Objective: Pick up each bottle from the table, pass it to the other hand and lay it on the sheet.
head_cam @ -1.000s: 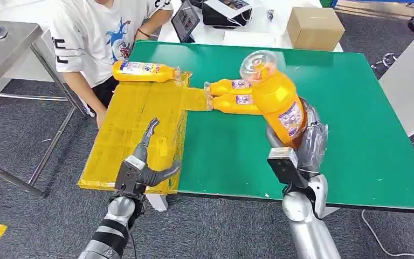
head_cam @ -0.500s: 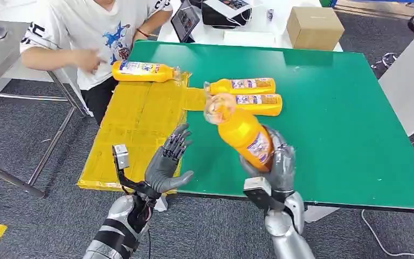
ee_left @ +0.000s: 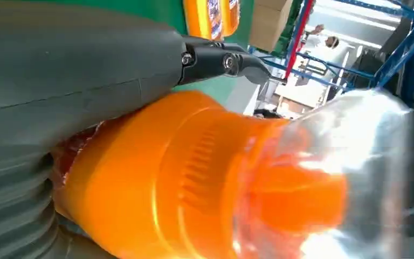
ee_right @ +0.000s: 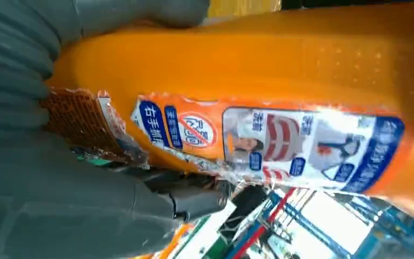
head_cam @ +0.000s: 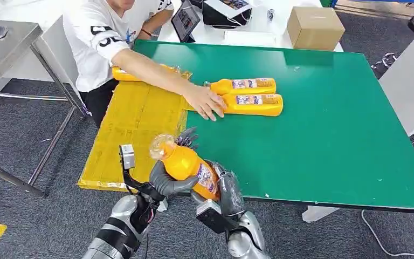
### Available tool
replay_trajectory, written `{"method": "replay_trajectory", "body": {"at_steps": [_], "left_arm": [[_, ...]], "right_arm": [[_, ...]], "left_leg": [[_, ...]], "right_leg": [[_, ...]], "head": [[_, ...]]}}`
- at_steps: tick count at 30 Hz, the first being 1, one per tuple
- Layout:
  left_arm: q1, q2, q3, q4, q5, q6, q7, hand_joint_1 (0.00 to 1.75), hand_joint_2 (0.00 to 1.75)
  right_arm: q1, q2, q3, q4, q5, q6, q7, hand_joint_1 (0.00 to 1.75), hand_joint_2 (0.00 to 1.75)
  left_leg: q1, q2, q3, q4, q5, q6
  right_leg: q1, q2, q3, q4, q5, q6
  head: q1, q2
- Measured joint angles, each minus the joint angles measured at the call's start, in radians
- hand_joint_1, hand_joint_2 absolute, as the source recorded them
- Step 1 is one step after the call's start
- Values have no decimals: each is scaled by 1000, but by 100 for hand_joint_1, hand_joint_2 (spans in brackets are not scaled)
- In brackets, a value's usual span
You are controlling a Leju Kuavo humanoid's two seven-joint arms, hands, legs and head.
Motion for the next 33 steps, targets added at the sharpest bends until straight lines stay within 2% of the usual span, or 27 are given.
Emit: {"method": "replay_trajectory", "body": {"at_steps": [12, 13, 14, 18, 27, 28, 29, 30, 31, 32, 33], "left_arm": [[-1, 16, -18, 0, -47, 1, -31, 0, 175], [-1, 18, -19, 0, -59, 1, -38, 7, 175], [-1, 21, -22, 0, -71, 0, -44, 175, 175], [-2, 25, -31, 0, -80, -5, -51, 175, 175], [6, 29, -28, 0, 33, -54, -5, 175, 175], [7, 31, -28, 0, 46, -57, 2, 175, 175], [8, 31, -28, 0, 55, -58, 7, 175, 175], [9, 31, -28, -1, 62, -58, 10, 175, 175], [10, 31, -27, -2, 69, -57, 12, 175, 175], [10, 31, -27, -4, 77, -57, 15, 175, 175], [10, 31, -27, -6, 80, -55, 19, 175, 175]], "right_arm": [[-26, 19, 20, 49, -22, 22, -3, 173, 175], [-27, 21, 21, 51, -27, 23, -4, 169, 175], [-27, 23, 21, 53, -29, 24, -5, 171, 175], [-32, 27, 21, 59, -29, 25, -5, 171, 175], [-44, 36, 24, 89, 10, -7, 7, 159, 175], [-44, 37, 24, 94, 13, -15, 7, 150, 175], [-44, 39, 24, 98, 15, -21, 7, 52, 175], [-45, 39, 24, 102, 17, -27, 8, 3, 175], [-46, 41, 24, 105, 19, -34, 8, 0, 175], [-47, 42, 24, 109, 21, -38, 11, 0, 0], [-47, 44, 24, 112, 21, -41, 16, 0, 0]], "left_leg": [[0, 0, 0, 0, 0, 0], [0, 0, 0, 0, 0, 0], [0, 0, 0, 0, 0, 0], [0, 0, 0, 0, 0, 0], [0, 0, 0, 0, 0, 0], [0, 0, 0, 0, 0, 0], [0, 0, 0, 0, 0, 0], [0, 0, 0, 0, 0, 0], [0, 0, 0, 0, 0, 0], [0, 0, 0, 0, 0, 0], [0, 0, 0, 0, 0, 0]], "right_leg": [[0, 0, 0, 0, 0, 0], [0, 0, 0, 0, 0, 0], [0, 0, 0, 0, 0, 0], [0, 0, 0, 0, 0, 0], [0, 0, 0, 0, 0, 0], [0, 0, 0, 0, 0, 0], [0, 0, 0, 0, 0, 0], [0, 0, 0, 0, 0, 0], [0, 0, 0, 0, 0, 0], [0, 0, 0, 0, 0, 0], [0, 0, 0, 0, 0, 0]], "head": [[0, 0], [0, 0], [0, 0], [0, 0], [0, 0], [0, 0], [0, 0], [0, 0], [0, 0], [0, 0], [0, 0]]}}
